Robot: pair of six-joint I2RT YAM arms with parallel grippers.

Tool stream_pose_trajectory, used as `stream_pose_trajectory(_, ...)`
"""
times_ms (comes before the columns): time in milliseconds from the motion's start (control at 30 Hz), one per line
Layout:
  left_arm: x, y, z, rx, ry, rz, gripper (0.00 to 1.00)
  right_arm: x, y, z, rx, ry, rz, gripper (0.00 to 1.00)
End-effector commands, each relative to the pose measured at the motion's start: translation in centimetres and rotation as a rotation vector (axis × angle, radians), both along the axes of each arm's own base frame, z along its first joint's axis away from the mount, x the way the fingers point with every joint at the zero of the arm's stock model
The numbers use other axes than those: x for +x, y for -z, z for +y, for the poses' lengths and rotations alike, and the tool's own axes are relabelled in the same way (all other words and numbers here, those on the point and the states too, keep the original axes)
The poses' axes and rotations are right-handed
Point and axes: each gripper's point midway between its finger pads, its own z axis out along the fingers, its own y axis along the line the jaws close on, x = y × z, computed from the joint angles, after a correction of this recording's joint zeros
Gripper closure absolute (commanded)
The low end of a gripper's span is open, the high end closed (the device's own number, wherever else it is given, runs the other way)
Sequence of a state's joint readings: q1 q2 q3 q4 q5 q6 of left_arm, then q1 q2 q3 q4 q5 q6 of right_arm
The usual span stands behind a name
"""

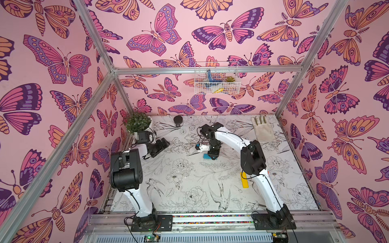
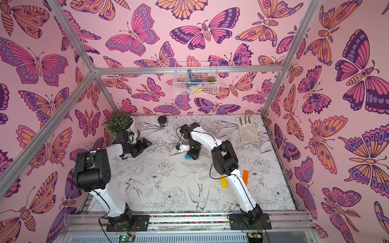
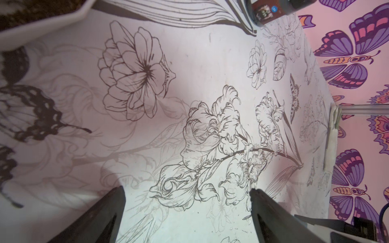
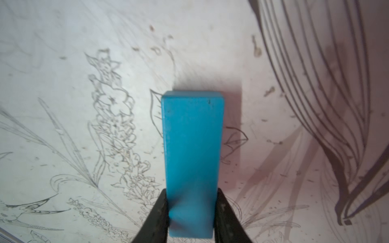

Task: Assemble the number 7 with building blocks
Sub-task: Place the building block at the center of the board.

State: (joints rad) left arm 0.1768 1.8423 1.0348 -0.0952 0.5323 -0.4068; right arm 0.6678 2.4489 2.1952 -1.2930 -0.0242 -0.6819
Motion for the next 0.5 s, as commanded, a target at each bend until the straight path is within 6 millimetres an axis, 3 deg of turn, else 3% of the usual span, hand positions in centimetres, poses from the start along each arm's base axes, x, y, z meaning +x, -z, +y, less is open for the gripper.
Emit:
stream_pose_trajectory(0, -0.3, 0.5, -0.3, -0.048, 0.002, -0.001, 0.03, 1.0, -0.2, 0.7, 0.036, -0.021, -0.021, 0.9)
stream_pose_trajectory(100, -0.3, 0.5, -0.2, -0.054, 0.0, -0.006, 0.03, 0.8, -0.6, 1.1, 0.055, -0.064, -0.018, 0.9)
stream_pose_trajectory(467, -0.3, 0.4, -0.2, -0.069, -0.005, -0.017, 0.03, 2.5, 1.0, 0.6, -0.023, -0.166, -0.102, 0.85)
